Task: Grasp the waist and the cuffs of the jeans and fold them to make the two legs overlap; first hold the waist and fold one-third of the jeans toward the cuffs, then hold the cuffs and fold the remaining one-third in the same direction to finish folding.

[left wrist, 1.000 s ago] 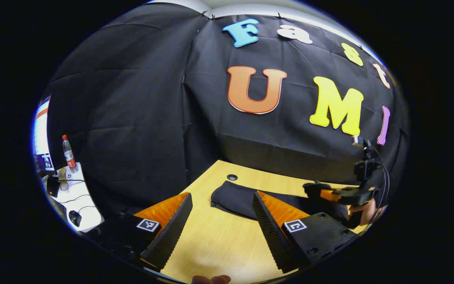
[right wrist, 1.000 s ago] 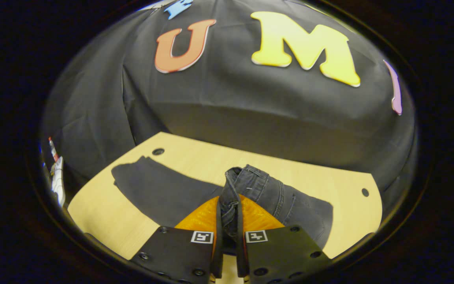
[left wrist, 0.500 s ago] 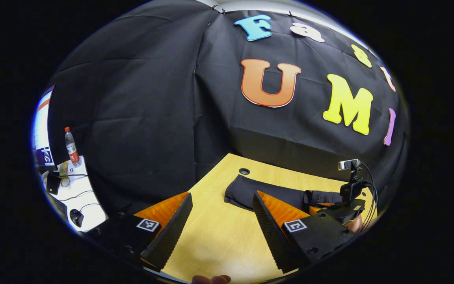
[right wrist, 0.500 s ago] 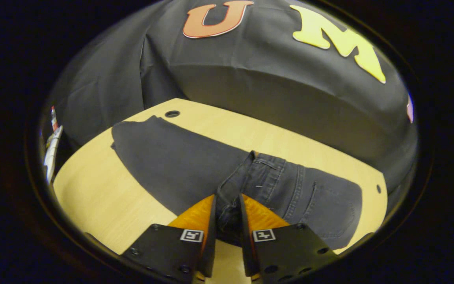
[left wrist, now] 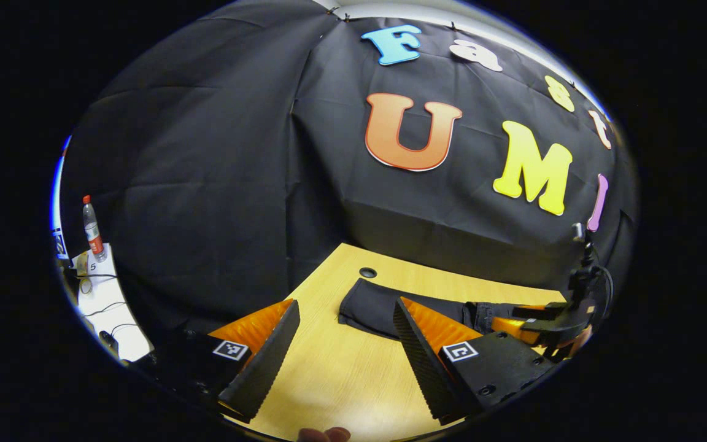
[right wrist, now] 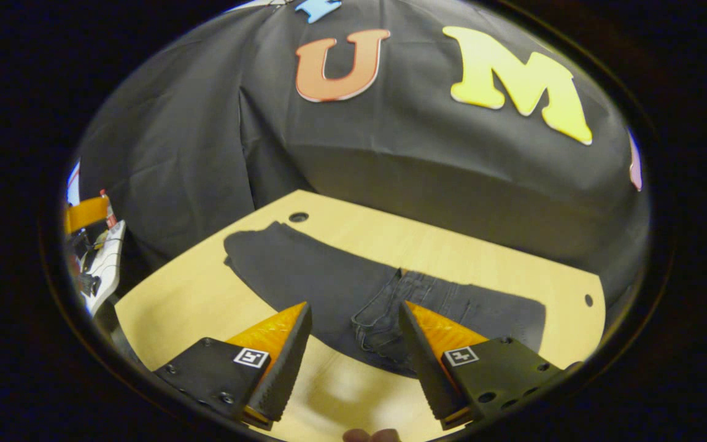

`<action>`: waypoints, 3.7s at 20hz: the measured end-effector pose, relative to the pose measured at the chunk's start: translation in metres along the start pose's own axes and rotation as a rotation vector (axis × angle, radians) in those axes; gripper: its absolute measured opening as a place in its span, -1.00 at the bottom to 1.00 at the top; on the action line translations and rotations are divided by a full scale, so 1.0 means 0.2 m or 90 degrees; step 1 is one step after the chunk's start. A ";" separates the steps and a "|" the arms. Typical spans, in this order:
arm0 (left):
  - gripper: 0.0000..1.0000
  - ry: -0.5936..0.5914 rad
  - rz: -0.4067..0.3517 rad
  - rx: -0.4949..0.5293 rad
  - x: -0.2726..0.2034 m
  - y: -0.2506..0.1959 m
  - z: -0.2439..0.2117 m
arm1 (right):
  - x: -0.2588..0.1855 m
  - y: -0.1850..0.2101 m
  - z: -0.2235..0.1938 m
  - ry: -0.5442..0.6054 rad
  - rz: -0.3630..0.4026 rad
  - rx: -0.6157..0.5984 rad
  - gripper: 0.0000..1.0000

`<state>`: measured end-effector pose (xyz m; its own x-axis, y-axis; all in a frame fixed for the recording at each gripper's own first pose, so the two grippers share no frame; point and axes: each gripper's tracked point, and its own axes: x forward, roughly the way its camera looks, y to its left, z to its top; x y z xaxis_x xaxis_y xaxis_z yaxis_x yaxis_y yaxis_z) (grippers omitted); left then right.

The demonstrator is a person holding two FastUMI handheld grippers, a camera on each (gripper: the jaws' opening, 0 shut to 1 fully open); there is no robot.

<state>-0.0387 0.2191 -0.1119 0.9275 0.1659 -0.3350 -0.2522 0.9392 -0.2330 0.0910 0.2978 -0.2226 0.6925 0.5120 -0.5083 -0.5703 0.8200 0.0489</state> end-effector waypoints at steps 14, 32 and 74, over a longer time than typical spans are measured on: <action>0.96 0.217 -0.089 -0.549 0.61 -0.16 -0.48 | -0.91 -0.62 0.16 -0.014 -0.122 0.069 0.88; 0.91 0.222 -0.048 -0.768 1.07 -0.18 -0.60 | -0.98 -0.83 0.04 0.021 -0.191 0.172 0.88; -0.80 0.028 -0.251 -0.044 0.60 -1.99 -0.03 | -1.96 -1.34 -0.50 -0.075 -0.391 0.309 0.89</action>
<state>0.1718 -0.1358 -0.0646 0.9446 -0.2177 -0.2456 0.1016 0.9057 -0.4117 -0.0721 -0.1480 -0.1219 0.8786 -0.0666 -0.4728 0.1667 0.9707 0.1731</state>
